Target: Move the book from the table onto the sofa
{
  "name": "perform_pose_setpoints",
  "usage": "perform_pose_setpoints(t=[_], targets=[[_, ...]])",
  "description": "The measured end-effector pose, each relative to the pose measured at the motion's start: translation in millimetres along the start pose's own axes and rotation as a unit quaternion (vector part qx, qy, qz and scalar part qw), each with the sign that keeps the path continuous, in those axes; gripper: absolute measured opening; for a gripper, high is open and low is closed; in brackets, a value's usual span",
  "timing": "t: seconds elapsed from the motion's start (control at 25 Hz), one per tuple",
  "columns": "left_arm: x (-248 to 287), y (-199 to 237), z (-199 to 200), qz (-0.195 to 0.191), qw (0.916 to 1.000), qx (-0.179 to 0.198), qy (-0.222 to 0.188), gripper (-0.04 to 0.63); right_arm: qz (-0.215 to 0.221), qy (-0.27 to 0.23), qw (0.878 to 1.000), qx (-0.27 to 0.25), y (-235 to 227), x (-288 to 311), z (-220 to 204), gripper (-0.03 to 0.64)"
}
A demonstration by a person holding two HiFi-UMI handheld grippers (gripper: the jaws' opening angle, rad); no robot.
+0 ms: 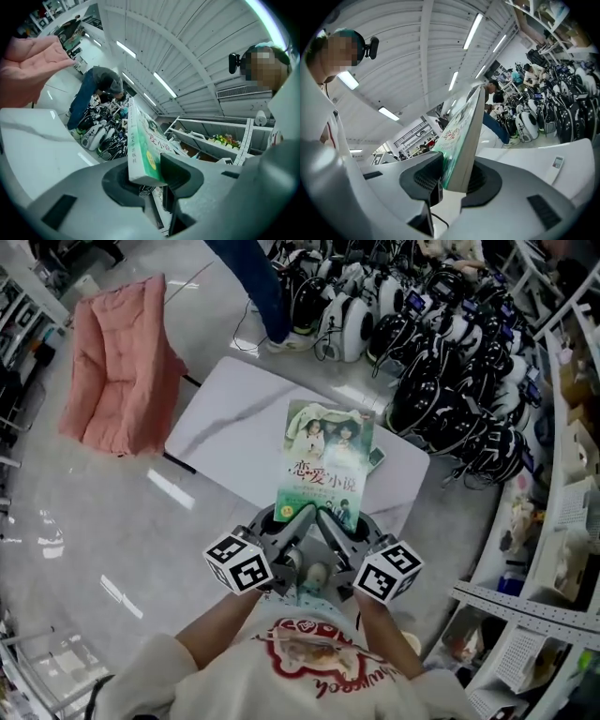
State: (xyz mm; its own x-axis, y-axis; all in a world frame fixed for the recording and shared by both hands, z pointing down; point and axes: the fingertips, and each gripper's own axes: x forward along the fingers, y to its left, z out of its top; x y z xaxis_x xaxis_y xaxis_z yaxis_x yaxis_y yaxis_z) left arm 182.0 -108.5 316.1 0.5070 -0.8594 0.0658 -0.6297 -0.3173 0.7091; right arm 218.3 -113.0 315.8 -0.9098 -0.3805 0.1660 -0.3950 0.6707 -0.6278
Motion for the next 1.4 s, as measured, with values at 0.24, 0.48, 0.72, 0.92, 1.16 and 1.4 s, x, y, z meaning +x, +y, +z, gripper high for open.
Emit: perform_pose_setpoints(t=[0.24,0.48,0.72,0.92,1.16,1.4], targets=[[-11,-8,12,0.029,0.9981,-0.005,-0.054,0.118,0.039,0.025,0.999,-0.025,15,3,8,0.104],[-48,0,30,0.079,0.9895,0.000,-0.121,0.117,0.112,0.062,0.990,-0.058,46,27,1,0.106],[-114,14,40,0.153,0.9706,0.005,-0.186,0.117,0.197,0.111,0.972,-0.064,95,59,-31,0.106],[-168,23,54,0.200,0.9508,0.007,-0.236,0.117,0.247,0.146,0.956,-0.068,138,86,-54,0.106],[-240,43,80,0.234,0.9293,0.014,-0.286,0.117,0.294,0.172,0.936,-0.089,199,128,-82,0.106],[-301,87,120,0.247,0.9159,0.015,-0.316,0.117,0.317,0.185,0.925,-0.101,248,196,-105,0.106]])
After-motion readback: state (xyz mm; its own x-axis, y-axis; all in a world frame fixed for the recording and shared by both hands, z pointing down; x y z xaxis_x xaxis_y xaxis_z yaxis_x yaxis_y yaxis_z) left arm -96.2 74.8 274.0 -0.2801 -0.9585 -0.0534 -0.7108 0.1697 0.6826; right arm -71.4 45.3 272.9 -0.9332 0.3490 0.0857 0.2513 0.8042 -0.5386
